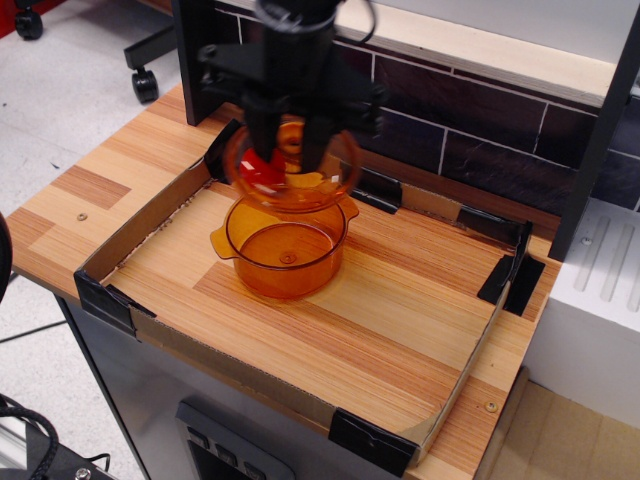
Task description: Take lid off pot
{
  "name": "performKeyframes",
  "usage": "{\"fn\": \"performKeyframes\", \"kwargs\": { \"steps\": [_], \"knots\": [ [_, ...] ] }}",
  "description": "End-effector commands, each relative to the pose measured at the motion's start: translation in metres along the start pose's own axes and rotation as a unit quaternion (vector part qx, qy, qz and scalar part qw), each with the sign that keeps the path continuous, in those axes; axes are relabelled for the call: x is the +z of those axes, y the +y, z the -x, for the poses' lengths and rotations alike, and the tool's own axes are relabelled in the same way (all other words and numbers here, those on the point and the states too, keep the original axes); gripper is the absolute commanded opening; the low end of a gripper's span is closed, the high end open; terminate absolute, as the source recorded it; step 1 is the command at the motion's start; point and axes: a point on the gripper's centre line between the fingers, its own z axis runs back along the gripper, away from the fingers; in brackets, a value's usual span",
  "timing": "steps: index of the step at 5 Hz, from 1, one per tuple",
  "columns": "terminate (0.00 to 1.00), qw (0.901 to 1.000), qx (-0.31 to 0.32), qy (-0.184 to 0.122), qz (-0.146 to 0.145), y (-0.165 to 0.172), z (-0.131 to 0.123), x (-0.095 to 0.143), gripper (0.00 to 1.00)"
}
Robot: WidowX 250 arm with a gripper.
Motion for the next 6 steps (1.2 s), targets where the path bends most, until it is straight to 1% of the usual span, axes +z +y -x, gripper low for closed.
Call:
{"fn": "performKeyframes", "kwargs": {
  "steps": [1, 2, 3, 4, 5, 6],
  "knots": [
    [0.00, 0.9997, -0.022, 0.009, 0.006, -0.043, 0.008, -0.003, 0.00],
    [0.00, 0.9990, -0.040, 0.017, -0.001, -0.059, 0.019, -0.018, 0.00],
    [0.00, 0.9976, -0.066, 0.016, -0.014, -0.068, 0.030, -0.039, 0.00],
    [0.00, 0.9968, -0.077, 0.020, -0.009, -0.074, 0.037, -0.054, 0.00],
    [0.00, 0.9964, -0.082, 0.019, -0.010, -0.076, 0.042, -0.062, 0.00],
    [0.00, 0.9954, -0.092, 0.025, -0.006, -0.073, 0.045, -0.070, 0.00]
  ]
}}
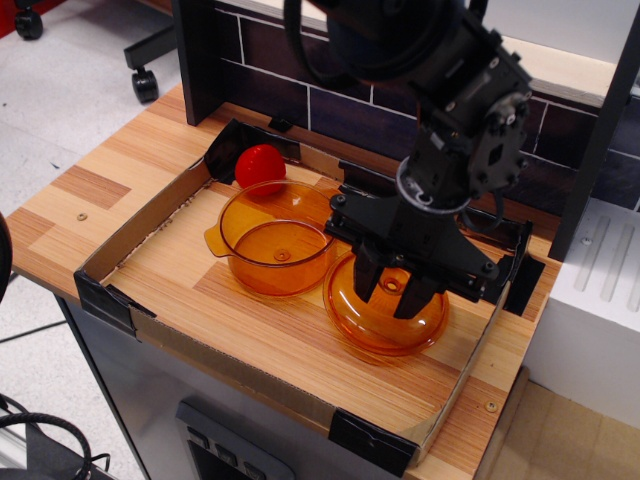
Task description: Take lid off pot
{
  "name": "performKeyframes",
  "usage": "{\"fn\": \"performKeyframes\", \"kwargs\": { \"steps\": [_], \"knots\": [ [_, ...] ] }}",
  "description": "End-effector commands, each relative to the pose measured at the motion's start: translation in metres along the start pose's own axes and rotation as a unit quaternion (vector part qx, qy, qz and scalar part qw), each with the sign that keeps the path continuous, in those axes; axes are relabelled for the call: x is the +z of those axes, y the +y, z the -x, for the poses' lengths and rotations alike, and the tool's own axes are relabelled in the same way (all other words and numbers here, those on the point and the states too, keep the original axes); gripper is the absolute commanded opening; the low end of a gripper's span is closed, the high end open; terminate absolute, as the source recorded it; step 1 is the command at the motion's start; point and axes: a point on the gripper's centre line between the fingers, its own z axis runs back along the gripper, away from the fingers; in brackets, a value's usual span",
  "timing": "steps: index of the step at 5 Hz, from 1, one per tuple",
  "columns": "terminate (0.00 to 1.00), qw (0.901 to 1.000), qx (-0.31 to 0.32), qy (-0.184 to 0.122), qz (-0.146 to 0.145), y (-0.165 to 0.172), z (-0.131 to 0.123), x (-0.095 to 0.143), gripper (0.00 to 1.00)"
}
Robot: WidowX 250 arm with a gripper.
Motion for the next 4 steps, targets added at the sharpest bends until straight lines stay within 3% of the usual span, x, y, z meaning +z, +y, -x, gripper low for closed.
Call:
{"fn": "performKeyframes", "kwargs": {
  "steps": [1, 4],
  "knots": [
    [0.00, 0.9994, -0.025, 0.012, 0.020, 0.004, 0.000, -0.001, 1.00],
    [0.00, 0.9952, -0.053, 0.016, 0.080, 0.028, -0.010, 0.038, 1.00]
  ]
}}
